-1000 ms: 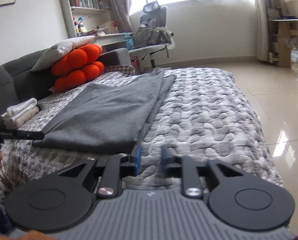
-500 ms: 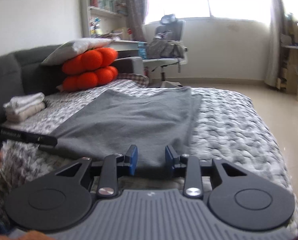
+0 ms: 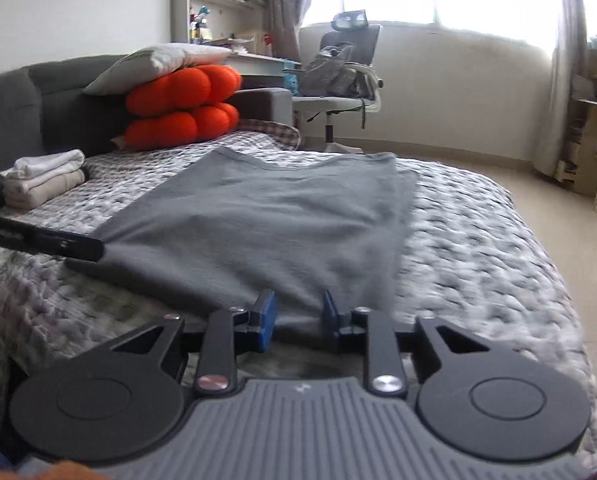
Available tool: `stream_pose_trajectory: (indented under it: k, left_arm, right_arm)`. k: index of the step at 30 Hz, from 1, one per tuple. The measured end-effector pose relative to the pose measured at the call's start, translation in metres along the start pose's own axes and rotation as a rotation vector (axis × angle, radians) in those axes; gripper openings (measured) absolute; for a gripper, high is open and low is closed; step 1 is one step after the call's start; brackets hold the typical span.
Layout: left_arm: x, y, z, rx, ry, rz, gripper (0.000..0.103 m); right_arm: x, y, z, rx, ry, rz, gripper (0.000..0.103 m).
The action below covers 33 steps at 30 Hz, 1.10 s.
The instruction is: Fold clothes
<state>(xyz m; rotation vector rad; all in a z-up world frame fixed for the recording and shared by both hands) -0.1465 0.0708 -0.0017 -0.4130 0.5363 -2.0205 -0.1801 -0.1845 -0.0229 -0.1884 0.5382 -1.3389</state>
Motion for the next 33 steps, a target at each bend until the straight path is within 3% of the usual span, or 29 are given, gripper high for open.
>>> stream_pose_trajectory:
  k: [9, 10, 11, 12, 19, 24, 29, 33]
  left_arm:
    - [-0.004, -0.006, -0.003, 0.003, -0.008, -0.007, 0.051]
    - [-0.006, -0.007, -0.004, 0.002, -0.010, -0.007, 0.051]
    - [-0.007, -0.008, -0.005, -0.008, -0.014, 0.007, 0.054]
    - [-0.009, -0.008, -0.006, -0.019, -0.018, 0.023, 0.061]
    - [-0.012, -0.013, -0.008, -0.023, -0.013, 0.015, 0.062]
    - [-0.021, -0.014, -0.004, -0.034, -0.075, -0.010, 0.062]
    - [-0.030, -0.018, 0.013, -0.005, -0.163, -0.057, 0.067]
    - [-0.022, -0.011, 0.035, 0.028, -0.131, -0.062, 0.069]
  right_arm:
    - [0.031, -0.021, 0.001, -0.017, 0.037, 0.000, 0.006]
    - [0.033, -0.023, 0.000, -0.013, 0.047, -0.012, 0.007]
    - [0.035, -0.024, 0.000, -0.009, 0.057, -0.025, 0.024]
    - [0.036, -0.026, -0.001, -0.005, 0.067, -0.037, 0.036]
    - [0.037, -0.035, -0.006, 0.017, 0.083, -0.058, 0.038]
    - [0.039, -0.036, -0.001, 0.031, 0.103, -0.061, 0.038]
    - [0.038, -0.034, 0.009, 0.035, 0.130, -0.048, 0.038]
    - [0.025, -0.024, 0.027, 0.019, 0.119, -0.018, 0.039]
Point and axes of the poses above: each gripper's, at about its wrist camera, not at the fingertips, and y roughly the way its jaws point, x to its right, z to its top, the point moved 2 cm from there along y, roughly the way its jaws point, and after that the axes turned 13 degrees about y, right-handed, at the moved point
